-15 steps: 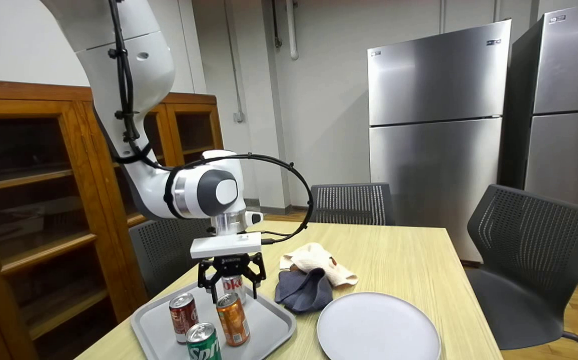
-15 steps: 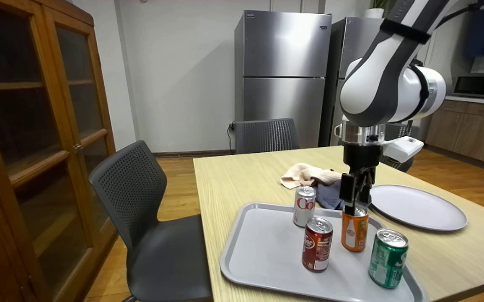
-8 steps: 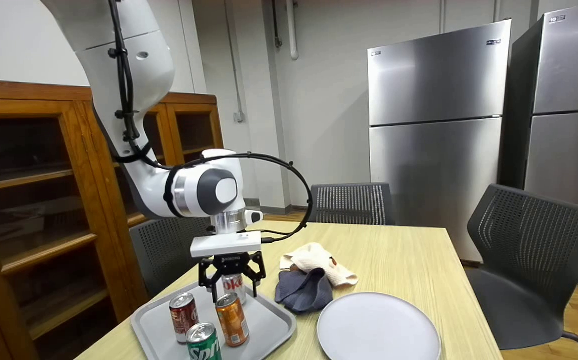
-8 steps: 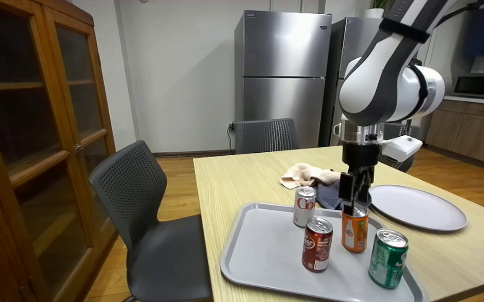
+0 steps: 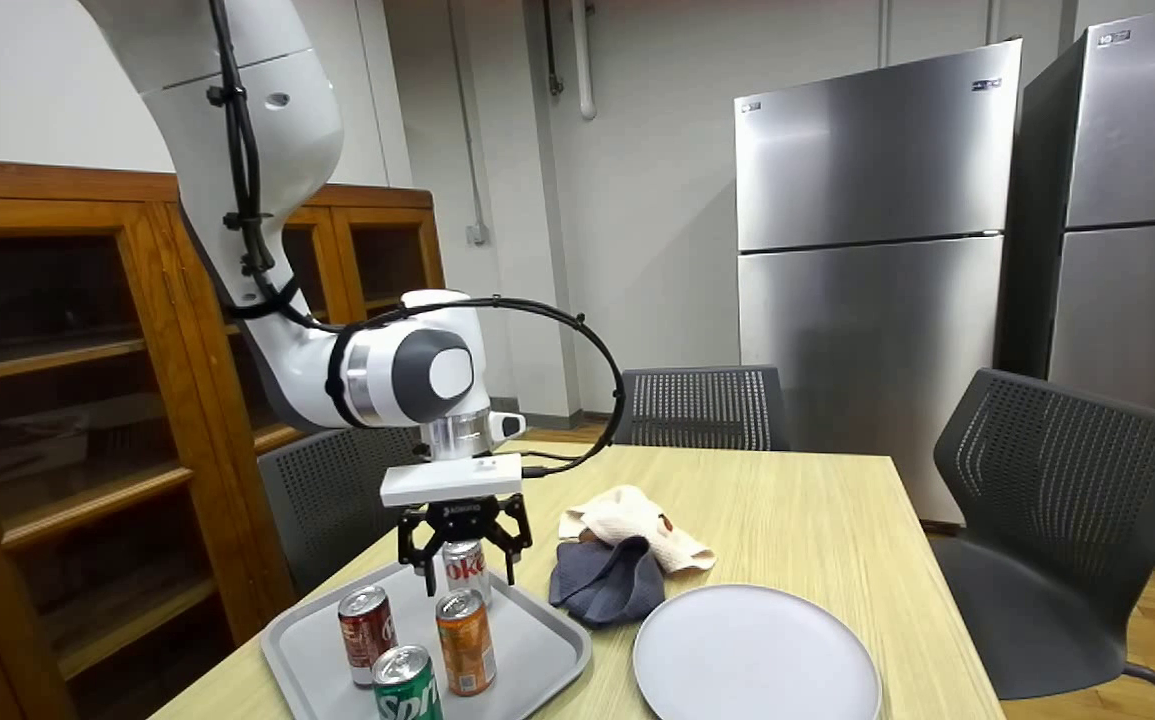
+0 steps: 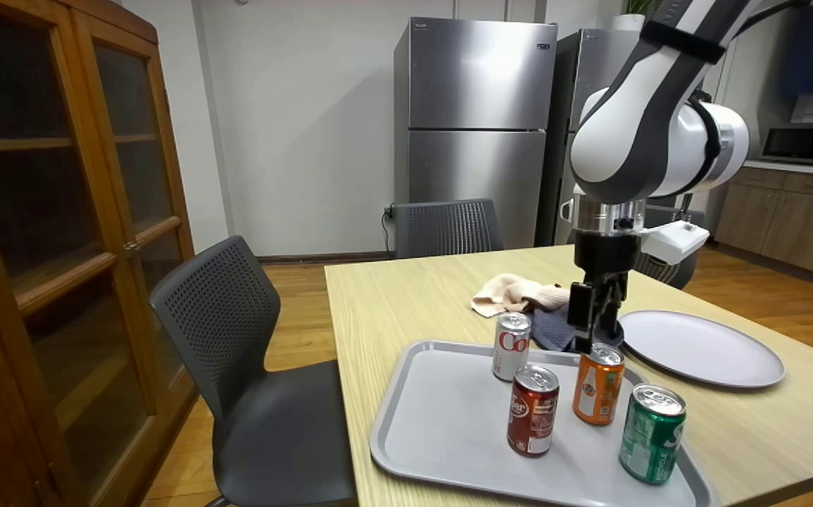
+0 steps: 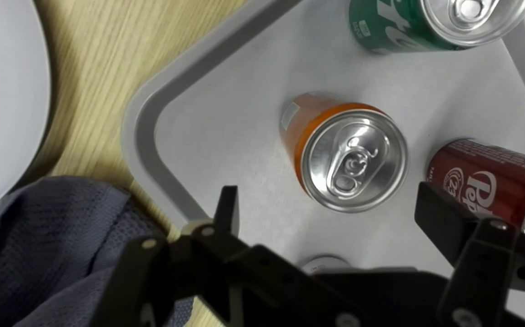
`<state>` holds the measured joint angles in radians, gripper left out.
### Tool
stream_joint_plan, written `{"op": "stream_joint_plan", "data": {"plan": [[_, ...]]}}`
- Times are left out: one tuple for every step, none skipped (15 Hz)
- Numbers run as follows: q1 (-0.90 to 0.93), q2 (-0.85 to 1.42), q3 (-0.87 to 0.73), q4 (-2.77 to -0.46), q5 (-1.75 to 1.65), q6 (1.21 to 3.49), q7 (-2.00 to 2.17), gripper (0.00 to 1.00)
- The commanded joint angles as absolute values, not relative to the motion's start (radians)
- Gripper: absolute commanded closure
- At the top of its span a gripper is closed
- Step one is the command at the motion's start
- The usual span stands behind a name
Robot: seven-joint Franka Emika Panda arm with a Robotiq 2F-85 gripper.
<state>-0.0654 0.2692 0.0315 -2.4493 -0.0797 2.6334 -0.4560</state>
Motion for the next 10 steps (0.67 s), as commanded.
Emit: {"op": "stream_joint_plan", "data": {"plan": [[-0.067, 0.243, 0.037, -2.476, -0.091, 2.638, -0.441, 0.0], [-0.066, 0.242, 0.037, -2.479, -0.092, 2.638, -0.44, 0.0], [-0.065, 0.241, 0.037, -2.484, -0.093, 2.639, -0.439, 0.0], [-0.066, 0.243, 0.037, -2.489, -0.092, 2.646, -0.44, 0.0], [-0.066, 0.249, 0.038, -2.49, -0.091, 2.651, -0.44, 0.0], [-0.064, 0.26, 0.036, -2.487, -0.093, 2.655, -0.434, 0.0], [-0.067, 0.264, 0.04, -2.486, -0.083, 2.649, -0.438, 0.0], [-0.068, 0.264, 0.043, -2.489, -0.08, 2.651, -0.442, 0.0], [-0.065, 0.268, 0.039, -2.492, -0.089, 2.659, -0.436, 0.0], [-0.063, 0.272, 0.037, -2.493, -0.094, 2.662, -0.431, 0.0]]}}
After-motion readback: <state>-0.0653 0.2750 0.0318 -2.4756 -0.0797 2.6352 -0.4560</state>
